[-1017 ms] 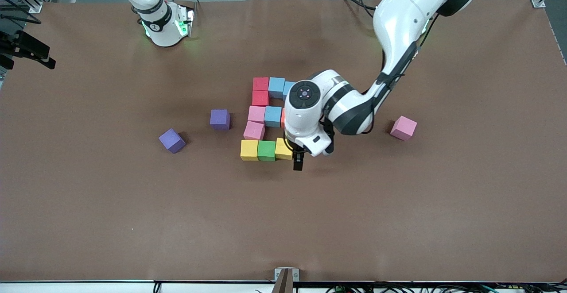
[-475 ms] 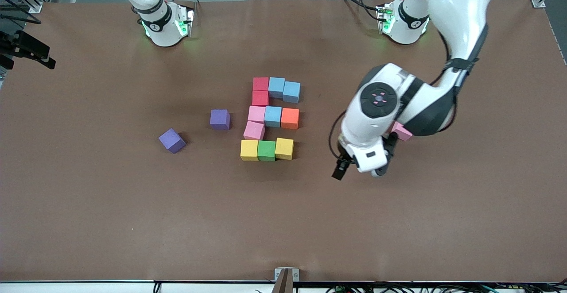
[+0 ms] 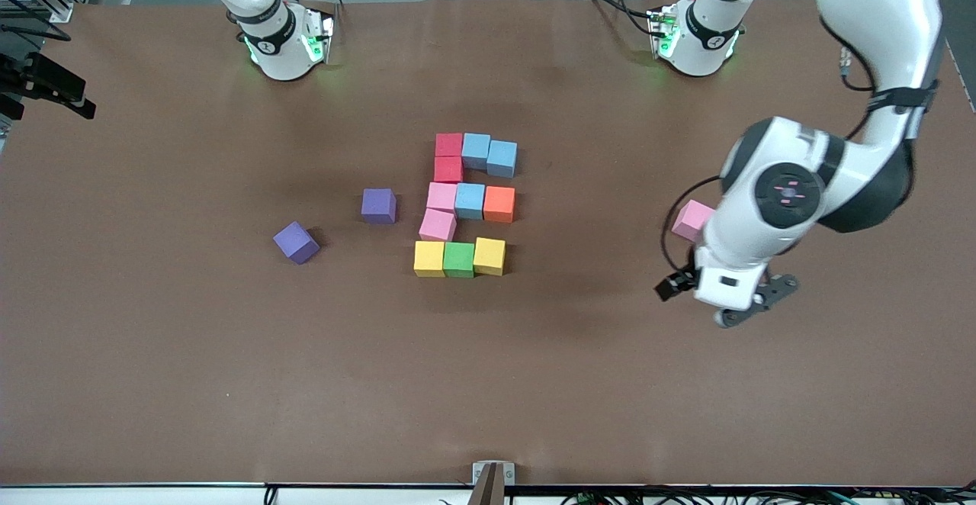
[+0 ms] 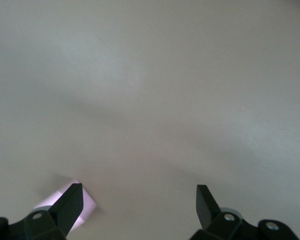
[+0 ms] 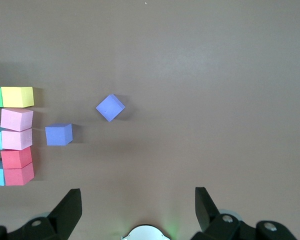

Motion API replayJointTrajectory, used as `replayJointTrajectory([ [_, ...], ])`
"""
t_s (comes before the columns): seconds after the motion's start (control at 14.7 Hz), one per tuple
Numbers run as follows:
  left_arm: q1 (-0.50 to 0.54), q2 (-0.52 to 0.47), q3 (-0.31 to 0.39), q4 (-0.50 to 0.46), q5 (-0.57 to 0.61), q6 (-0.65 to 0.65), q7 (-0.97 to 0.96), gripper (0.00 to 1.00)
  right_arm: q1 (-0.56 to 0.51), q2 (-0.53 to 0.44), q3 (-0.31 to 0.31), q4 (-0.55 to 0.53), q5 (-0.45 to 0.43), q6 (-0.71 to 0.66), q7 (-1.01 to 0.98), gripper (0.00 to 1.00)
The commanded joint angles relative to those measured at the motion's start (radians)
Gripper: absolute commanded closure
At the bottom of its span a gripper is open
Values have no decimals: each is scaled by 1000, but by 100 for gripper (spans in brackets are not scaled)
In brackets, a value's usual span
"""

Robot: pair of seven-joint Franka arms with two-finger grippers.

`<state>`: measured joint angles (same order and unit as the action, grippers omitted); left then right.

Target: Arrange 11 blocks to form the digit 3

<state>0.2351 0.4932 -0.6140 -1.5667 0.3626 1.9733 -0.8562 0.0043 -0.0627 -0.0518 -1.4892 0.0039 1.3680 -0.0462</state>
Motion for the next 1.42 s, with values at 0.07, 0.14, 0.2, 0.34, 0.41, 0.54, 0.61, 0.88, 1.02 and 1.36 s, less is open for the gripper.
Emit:
replayJointTrajectory([
  [0.07, 182, -60, -70, -44, -19, -7, 351, 0, 2, -26, 1, -26, -7, 13, -11, 0],
  [0.14, 208, -67, -70, -42, -19, -11, 418, 0, 2, -26, 1, -26, -4, 11, -11, 0],
  [0.2, 240, -80, -70, -42, -20, -17, 474, 0, 0, -26, 1, -26, 5, 11, -9, 0],
  [0.34, 279, -99, -70, -44, -19, -20, 511, 0, 3, -26, 1, -26, 10, 13, -6, 0],
  [0.41, 296, -110, -72, -42, -19, -20, 532, 0, 3, -26, 3, -26, 11, 13, 0, 0],
  [0.54, 346, -139, -73, -42, -30, -25, 589, 0, -1, -28, 0, -28, 30, 8, 3, 0],
  [0.61, 372, -159, -73, -41, -68, -39, 633, 0, -1, -26, 0, -28, 31, 10, 3, 0],
  [0.88, 506, -289, -72, -42, -278, -161, 896, 0, 0, -28, 0, -28, 31, 10, 0, 0],
  [1.02, 510, -353, -70, -42, -304, -200, 898, 0, 0, -28, 0, -28, 31, 10, -1, 0],
  [1.36, 320, -438, 99, -30, -340, -277, 895, 0, 3, -26, 1, -28, 31, 6, -6, 0],
])
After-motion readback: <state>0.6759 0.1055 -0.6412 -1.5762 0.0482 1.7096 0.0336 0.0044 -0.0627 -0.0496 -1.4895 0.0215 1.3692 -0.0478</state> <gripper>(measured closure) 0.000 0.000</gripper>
